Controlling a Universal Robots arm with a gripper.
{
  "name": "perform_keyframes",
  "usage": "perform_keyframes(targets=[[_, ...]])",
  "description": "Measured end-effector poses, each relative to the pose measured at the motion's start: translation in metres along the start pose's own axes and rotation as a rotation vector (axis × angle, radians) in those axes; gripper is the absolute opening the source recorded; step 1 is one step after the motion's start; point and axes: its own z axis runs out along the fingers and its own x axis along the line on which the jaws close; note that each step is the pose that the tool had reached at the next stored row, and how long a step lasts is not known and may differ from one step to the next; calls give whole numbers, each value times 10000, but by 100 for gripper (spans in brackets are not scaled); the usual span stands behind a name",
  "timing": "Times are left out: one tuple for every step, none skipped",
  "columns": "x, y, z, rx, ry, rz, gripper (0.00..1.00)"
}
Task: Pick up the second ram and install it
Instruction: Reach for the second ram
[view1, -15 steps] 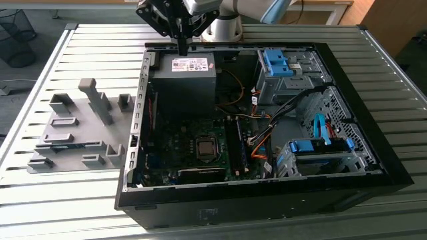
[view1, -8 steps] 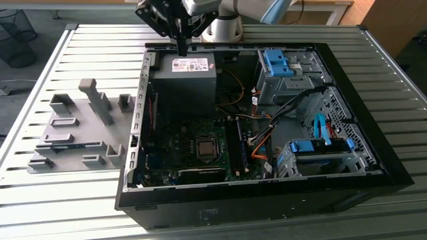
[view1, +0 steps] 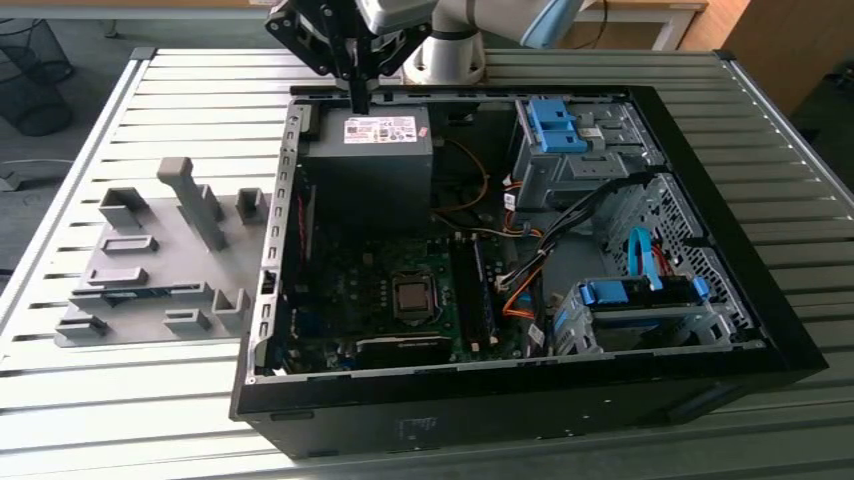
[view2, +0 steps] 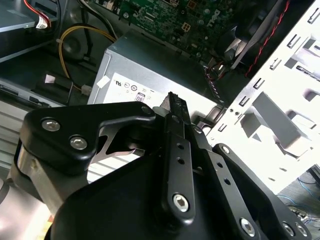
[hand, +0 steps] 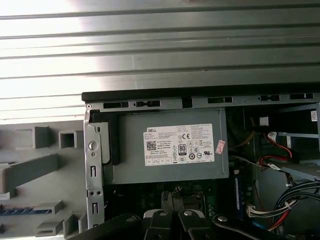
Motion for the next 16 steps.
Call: perform_keyframes(targets=[[2, 0, 0, 0, 0, 0, 11], [4, 0, 1, 0, 0, 0, 11], [5, -1, 2, 0, 0, 0, 11], [7, -1, 2, 0, 0, 0, 11], [9, -1, 3, 0, 0, 0, 11], [11, -1, 3, 0, 0, -1, 11], [12, -1, 4, 0, 0, -1, 11], [15, -1, 5, 0, 0, 0, 11], [17, -2, 5, 0, 0, -1, 11], [20, -2, 6, -1, 0, 0, 11], [22, -2, 7, -1, 0, -1, 11], [25, -2, 7, -1, -1, 0, 11], [28, -3, 7, 0, 0, 0, 11], [30, -3, 8, -1, -1, -1, 11], [32, -3, 8, -1, 0, -1, 11], [34, -3, 9, 0, 0, -1, 11]])
